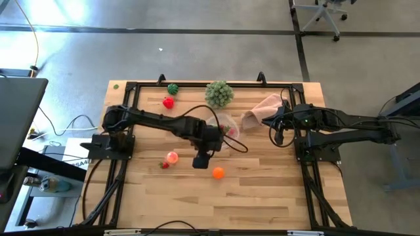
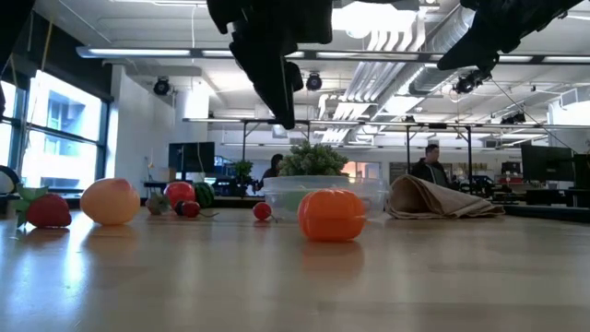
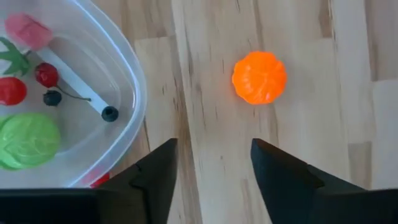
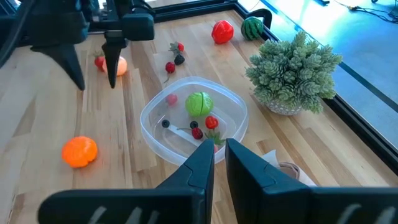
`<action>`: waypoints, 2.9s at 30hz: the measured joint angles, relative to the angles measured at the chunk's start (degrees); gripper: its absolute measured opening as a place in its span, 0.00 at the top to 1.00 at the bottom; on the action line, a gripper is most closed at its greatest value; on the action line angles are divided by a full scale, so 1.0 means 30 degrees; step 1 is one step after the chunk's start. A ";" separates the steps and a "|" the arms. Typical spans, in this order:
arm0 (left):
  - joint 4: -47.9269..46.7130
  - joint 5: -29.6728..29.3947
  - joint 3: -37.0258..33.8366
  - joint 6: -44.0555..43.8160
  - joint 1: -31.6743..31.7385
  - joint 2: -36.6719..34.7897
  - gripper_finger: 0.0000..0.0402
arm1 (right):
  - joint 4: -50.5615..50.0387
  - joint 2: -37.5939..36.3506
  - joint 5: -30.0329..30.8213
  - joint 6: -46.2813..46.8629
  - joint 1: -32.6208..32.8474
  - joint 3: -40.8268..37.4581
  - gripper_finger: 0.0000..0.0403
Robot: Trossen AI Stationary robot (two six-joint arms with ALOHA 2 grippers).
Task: Pick and placing Produce into tupperware
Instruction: Put the pumpkin into the container
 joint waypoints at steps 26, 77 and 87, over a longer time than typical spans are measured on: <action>1.0862 -0.1293 -0.5083 -0.0896 -0.4084 0.0000 0.31 | -0.0004 0.0000 0.0015 -0.0001 -0.0007 0.0000 0.93; 1.5102 -0.0823 -0.6796 -0.1860 -0.2629 0.2168 0.34 | 0.0004 0.0007 0.0000 0.0000 0.0000 0.0000 0.93; 1.5578 -0.0829 -0.6776 -0.1809 -0.2709 0.2661 0.34 | 0.0004 0.0018 0.0015 0.0000 -0.0007 0.0000 0.93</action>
